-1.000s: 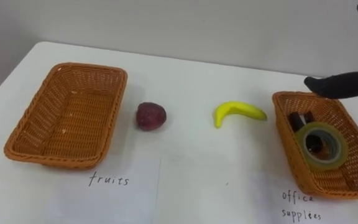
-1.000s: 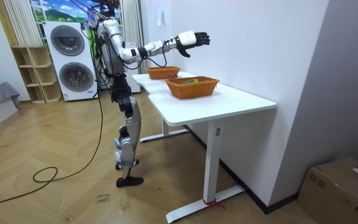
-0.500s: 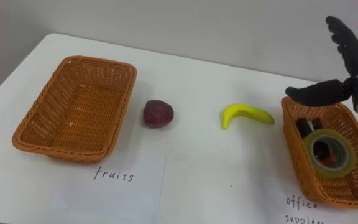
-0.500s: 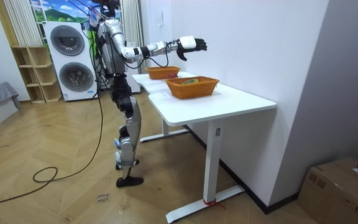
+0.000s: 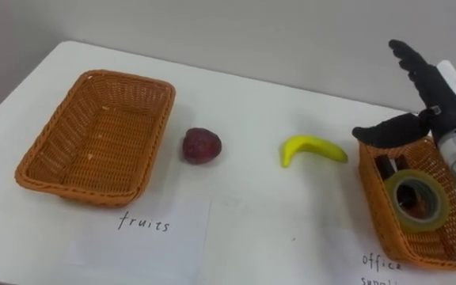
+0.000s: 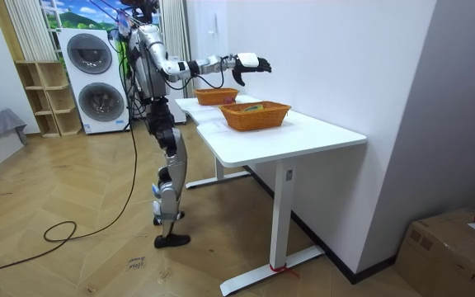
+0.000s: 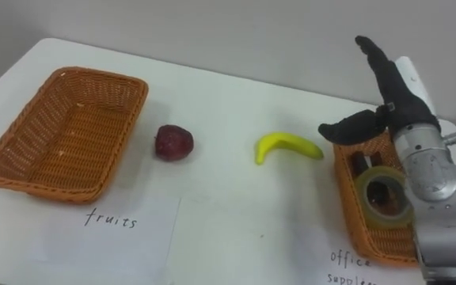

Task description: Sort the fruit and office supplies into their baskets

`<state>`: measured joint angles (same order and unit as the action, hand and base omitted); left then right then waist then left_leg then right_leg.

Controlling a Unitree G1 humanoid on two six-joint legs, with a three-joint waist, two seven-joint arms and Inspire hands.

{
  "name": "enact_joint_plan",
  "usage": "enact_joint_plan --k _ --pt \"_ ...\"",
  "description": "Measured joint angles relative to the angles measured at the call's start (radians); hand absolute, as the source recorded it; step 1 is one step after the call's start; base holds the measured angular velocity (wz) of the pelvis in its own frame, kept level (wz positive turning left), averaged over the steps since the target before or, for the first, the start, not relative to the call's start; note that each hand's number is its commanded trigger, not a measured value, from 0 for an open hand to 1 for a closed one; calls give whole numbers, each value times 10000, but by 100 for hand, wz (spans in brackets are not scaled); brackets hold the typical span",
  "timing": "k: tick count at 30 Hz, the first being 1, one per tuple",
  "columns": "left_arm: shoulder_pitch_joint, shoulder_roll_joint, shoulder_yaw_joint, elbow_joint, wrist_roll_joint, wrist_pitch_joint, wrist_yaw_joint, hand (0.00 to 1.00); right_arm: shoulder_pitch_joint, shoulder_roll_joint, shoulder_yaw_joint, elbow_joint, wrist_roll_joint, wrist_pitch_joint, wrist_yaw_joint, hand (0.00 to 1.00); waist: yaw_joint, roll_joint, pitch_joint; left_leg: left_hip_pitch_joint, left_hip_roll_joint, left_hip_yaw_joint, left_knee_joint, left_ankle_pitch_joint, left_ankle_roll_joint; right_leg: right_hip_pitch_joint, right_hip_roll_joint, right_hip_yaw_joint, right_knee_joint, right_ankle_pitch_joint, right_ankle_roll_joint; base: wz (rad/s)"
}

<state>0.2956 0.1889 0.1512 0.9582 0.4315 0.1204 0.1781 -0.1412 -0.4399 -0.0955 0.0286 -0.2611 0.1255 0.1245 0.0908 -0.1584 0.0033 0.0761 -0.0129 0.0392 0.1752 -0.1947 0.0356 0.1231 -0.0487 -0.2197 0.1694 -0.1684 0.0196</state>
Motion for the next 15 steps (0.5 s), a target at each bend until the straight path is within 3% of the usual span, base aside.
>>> enact_joint_plan --k 4,8,15 --pt "53 148 9 28 -4 -49 -129 0 1 -42 124 -2 -228 -18 33 0 209 -110 29 -25 12 28 -64 0 0 -58 -3 -20 -7 0 0 -2" --pt "-13 342 4 18 -9 -48 -102 0 -61 -195 835 -50 -620 -17 217 0 293 -271 17 -498 9 -13 158 3 -2 -415 -26 -108 10 1 -1 3" --pt "-410 404 4 43 -67 -17 85 0 -328 -195 1247 304 -903 -39 304 0 576 -266 74 -846 -5 -120 278 7 1 -683 -34 -190 5 3 -5 8"
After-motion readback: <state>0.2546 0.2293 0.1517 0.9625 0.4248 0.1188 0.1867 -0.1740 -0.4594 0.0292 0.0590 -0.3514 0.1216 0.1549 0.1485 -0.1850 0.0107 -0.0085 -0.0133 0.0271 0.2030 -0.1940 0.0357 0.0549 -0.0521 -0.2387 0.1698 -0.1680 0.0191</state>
